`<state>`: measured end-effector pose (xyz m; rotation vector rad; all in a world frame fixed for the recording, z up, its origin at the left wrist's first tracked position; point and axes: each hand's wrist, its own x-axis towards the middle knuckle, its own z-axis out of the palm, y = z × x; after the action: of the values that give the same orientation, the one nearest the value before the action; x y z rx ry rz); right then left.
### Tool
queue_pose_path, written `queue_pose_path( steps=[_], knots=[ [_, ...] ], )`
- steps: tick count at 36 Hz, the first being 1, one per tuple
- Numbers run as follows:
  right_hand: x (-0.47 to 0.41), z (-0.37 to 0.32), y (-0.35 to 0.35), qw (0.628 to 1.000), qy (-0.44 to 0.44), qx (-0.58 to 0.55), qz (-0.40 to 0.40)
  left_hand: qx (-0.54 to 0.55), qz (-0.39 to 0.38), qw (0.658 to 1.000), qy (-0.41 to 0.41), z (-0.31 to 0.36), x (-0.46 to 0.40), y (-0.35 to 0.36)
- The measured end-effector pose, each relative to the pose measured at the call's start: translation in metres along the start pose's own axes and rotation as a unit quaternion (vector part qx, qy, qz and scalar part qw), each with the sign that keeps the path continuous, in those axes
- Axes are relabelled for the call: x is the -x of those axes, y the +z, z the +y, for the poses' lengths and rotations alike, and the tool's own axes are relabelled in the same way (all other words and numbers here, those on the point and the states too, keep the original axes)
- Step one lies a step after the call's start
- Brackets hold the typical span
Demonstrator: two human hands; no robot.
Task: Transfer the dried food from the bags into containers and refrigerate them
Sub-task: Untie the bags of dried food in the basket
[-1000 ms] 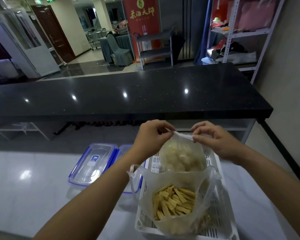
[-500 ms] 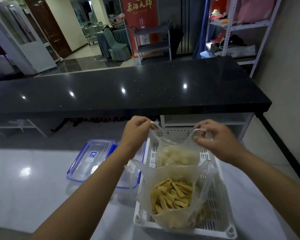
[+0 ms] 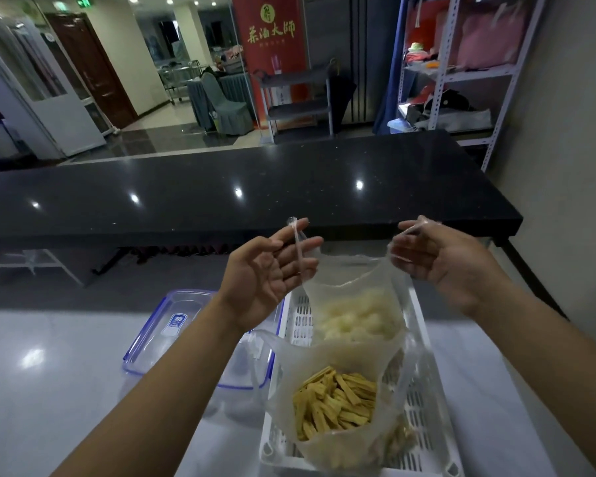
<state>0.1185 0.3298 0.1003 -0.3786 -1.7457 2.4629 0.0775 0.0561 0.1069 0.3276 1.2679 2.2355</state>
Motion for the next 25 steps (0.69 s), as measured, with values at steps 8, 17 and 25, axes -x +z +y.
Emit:
queue_pose_path(
  steps=[8, 17, 25],
  knots=[
    [-0.002, -0.030, 0.008, 0.996, -0.022, -0.054, -0.070, 0.003, 0.030, 0.999, 0.028, 0.011, -0.013, 0.020],
    [-0.013, -0.076, -0.015, 0.954, 0.005, -0.227, -0.197, 0.015, 0.022, 0.994, 0.110, 0.033, -0.031, 0.027],
    [-0.015, -0.019, -0.035, 0.959, 0.118, -0.212, -0.145, -0.012, 0.125, 0.992, 0.001, -0.007, -0.032, -0.005]
  ],
)
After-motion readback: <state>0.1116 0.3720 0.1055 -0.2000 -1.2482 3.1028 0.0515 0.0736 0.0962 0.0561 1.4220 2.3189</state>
